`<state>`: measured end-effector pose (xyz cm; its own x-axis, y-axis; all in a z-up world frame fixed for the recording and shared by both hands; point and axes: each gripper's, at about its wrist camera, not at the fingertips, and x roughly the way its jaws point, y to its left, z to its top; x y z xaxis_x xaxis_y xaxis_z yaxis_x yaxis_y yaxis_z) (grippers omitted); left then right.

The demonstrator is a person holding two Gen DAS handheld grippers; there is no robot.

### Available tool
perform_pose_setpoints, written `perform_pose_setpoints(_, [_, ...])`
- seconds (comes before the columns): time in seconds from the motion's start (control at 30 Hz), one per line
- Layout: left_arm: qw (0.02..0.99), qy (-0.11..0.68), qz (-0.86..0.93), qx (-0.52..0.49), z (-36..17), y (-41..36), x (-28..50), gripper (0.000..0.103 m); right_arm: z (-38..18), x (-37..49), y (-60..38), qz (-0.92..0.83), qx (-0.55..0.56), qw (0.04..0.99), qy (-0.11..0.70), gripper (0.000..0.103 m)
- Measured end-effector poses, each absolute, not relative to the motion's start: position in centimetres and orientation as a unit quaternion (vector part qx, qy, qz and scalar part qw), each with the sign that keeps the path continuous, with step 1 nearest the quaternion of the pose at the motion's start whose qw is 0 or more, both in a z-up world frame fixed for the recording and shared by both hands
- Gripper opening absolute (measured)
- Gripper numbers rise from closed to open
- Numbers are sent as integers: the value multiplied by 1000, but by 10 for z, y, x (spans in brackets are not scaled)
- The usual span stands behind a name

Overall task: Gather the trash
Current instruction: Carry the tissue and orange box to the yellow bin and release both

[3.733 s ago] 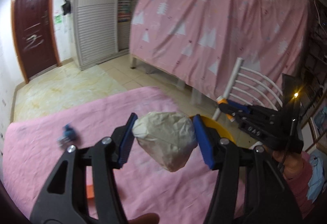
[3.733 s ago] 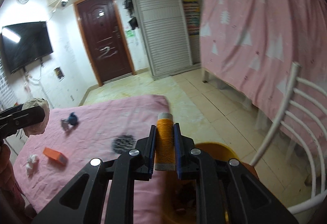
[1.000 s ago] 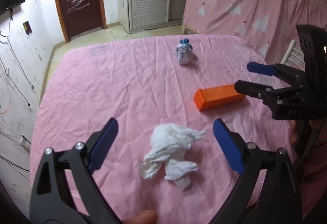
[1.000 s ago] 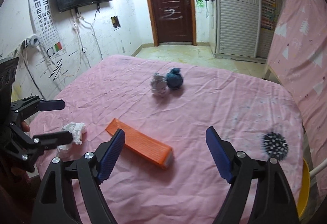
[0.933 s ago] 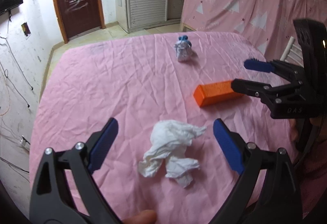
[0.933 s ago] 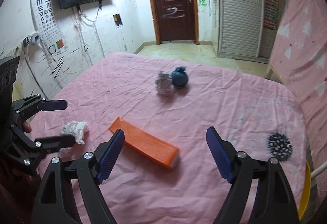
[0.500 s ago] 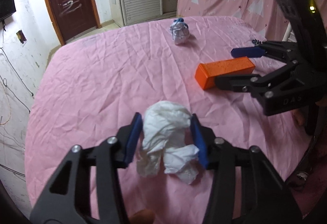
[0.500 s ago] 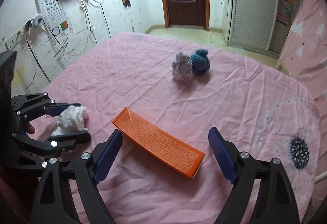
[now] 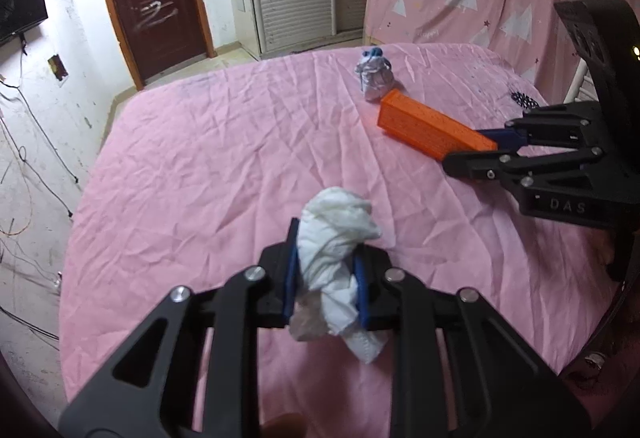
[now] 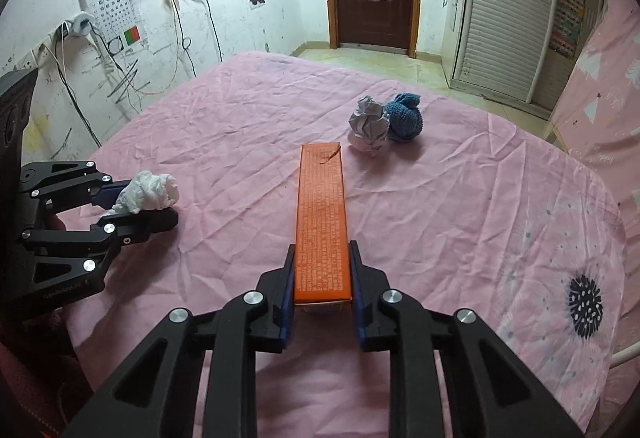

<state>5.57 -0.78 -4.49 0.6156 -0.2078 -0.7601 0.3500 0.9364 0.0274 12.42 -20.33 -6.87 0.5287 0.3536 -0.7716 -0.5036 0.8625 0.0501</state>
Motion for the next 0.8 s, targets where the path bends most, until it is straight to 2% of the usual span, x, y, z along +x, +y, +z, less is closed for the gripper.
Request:
perform_pose_setpoints(0.37, [908,378,-152,95,-13,-30,56,21,-41,113,-249,228,-29,900,370,16])
perform_pose_setpoints(0.8, [915,320,-202,137,35,-116,56,21,-14,86,-369,124,64,944,300,16])
